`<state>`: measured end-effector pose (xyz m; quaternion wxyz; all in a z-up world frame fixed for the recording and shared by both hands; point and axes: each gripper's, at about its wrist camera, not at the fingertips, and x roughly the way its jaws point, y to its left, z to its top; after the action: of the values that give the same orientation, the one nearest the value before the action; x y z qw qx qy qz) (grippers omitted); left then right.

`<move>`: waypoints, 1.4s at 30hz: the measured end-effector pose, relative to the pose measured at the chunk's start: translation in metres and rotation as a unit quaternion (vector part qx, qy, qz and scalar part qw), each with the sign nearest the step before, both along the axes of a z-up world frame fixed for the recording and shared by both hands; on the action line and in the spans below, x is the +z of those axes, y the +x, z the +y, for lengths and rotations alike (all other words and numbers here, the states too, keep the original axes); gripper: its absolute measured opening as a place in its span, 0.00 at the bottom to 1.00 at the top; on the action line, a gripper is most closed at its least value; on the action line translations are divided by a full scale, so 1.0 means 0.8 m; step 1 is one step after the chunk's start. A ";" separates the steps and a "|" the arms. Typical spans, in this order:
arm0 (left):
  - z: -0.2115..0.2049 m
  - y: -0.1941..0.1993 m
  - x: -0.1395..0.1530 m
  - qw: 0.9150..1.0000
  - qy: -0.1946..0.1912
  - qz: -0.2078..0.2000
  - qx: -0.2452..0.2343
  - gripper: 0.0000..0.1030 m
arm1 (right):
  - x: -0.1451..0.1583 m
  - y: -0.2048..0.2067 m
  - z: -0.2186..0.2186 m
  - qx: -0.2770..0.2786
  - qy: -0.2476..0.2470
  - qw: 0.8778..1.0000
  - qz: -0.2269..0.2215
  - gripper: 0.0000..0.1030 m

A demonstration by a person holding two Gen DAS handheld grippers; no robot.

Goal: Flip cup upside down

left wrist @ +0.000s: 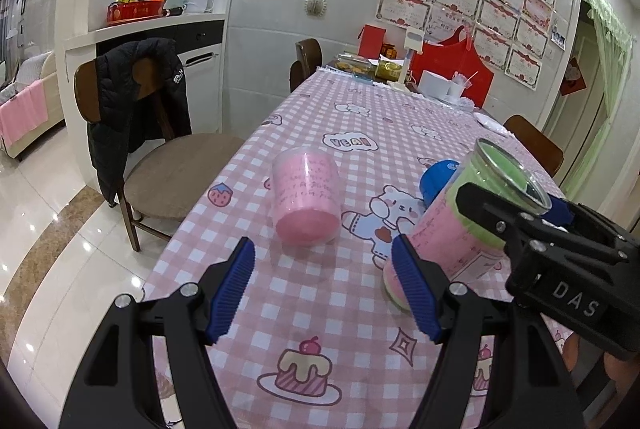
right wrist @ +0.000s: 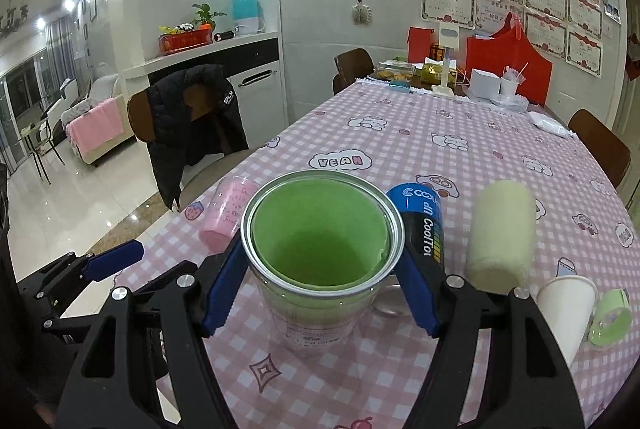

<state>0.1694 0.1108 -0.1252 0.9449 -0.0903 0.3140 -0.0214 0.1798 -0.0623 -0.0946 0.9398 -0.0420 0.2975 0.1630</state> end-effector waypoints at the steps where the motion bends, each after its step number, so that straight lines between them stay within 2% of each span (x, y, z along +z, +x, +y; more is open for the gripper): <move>1: 0.000 0.000 0.000 1.000 0.002 0.000 0.001 0.68 | 0.000 -0.001 0.001 0.000 -0.001 1.000 -0.001 0.65; 6: -0.003 -0.002 0.002 1.000 0.007 -0.002 0.001 0.68 | -0.001 -0.008 0.002 0.007 0.008 1.000 -0.006 0.66; 19: -0.014 -0.022 0.017 1.000 0.028 -0.012 -0.002 0.68 | 0.012 -0.035 -0.012 -0.001 0.040 0.999 -0.021 0.77; 26: -0.028 -0.052 0.034 0.998 0.048 -0.029 -0.012 0.68 | 0.031 -0.071 -0.035 -0.020 0.047 0.997 -0.051 0.81; 36: -0.055 -0.112 0.080 0.993 0.074 -0.093 -0.022 0.76 | 0.067 -0.143 -0.071 -0.052 0.041 0.990 -0.127 0.91; 42: -0.068 -0.157 0.114 0.984 0.093 -0.153 -0.012 0.77 | 0.078 -0.179 -0.088 -0.072 0.026 0.982 -0.175 0.92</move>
<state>0.0440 0.0562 -0.0343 0.9858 0.0063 0.1670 -0.0171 0.0363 -0.1326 -0.0323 0.9873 -0.0235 0.1267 0.0926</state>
